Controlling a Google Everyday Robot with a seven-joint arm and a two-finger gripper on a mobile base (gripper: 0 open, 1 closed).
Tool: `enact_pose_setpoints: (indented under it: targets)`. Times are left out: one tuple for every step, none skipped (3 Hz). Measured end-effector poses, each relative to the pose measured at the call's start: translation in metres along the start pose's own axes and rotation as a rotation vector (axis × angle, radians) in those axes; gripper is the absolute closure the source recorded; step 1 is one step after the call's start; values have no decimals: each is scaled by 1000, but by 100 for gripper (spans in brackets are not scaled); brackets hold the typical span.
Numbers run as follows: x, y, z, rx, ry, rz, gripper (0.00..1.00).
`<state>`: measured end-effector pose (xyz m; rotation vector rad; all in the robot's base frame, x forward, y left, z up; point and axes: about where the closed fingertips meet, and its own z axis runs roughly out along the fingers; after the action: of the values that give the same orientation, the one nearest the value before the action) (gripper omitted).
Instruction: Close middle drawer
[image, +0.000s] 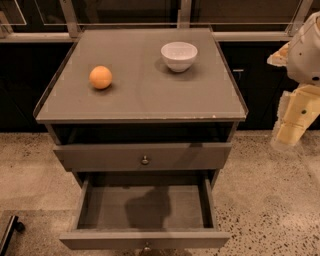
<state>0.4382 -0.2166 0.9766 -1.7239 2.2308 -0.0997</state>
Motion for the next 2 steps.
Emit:
enact_pose_setpoints:
  targets:
    - [0,0,0,0,0,0,0]
    - [13,14,21,-20,-57,40,0]
